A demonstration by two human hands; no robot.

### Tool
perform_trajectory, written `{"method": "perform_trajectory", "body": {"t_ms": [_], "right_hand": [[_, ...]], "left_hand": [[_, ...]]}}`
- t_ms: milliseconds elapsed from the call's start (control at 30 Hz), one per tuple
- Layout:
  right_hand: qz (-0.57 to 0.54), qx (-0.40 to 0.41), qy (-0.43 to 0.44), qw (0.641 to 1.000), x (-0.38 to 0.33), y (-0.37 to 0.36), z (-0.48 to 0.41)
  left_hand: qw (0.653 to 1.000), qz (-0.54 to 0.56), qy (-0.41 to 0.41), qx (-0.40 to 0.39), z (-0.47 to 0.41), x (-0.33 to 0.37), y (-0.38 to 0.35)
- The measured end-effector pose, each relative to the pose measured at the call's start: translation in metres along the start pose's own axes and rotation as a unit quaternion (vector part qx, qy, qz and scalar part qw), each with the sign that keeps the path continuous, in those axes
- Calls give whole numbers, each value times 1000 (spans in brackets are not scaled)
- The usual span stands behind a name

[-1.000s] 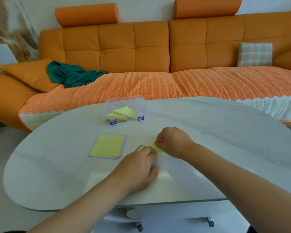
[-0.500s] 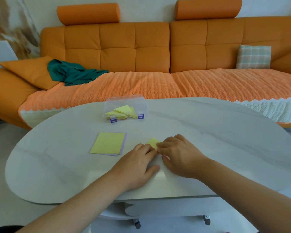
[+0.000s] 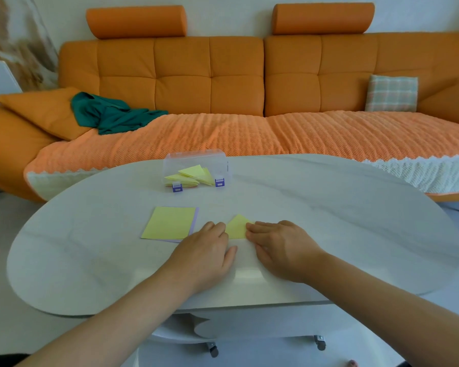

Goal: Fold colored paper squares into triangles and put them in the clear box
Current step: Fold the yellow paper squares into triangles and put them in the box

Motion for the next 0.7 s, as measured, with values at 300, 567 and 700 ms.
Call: {"method": "perform_trajectory", "body": {"t_ms": [300, 567, 700], "right_hand": [[-35, 5, -12, 999, 3, 0, 1], [8, 0, -19, 1000, -5, 0, -5], [6, -4, -6, 1000, -15, -1, -10]], "left_hand": [[998, 13, 42, 33, 13, -22, -1], [993, 1, -32, 117, 15, 0, 20], [987, 117, -89, 58, 1, 12, 3]]}}
Point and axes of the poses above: each hand's wrist, its own z-axis away from the middle knuckle, its own y-axis out of the back of the hand, x = y × z, the point moved 9 cm from there along -z, towards the middle knuckle, and after that the axes turned 14 degrees about -x, right-handed, at the moved point
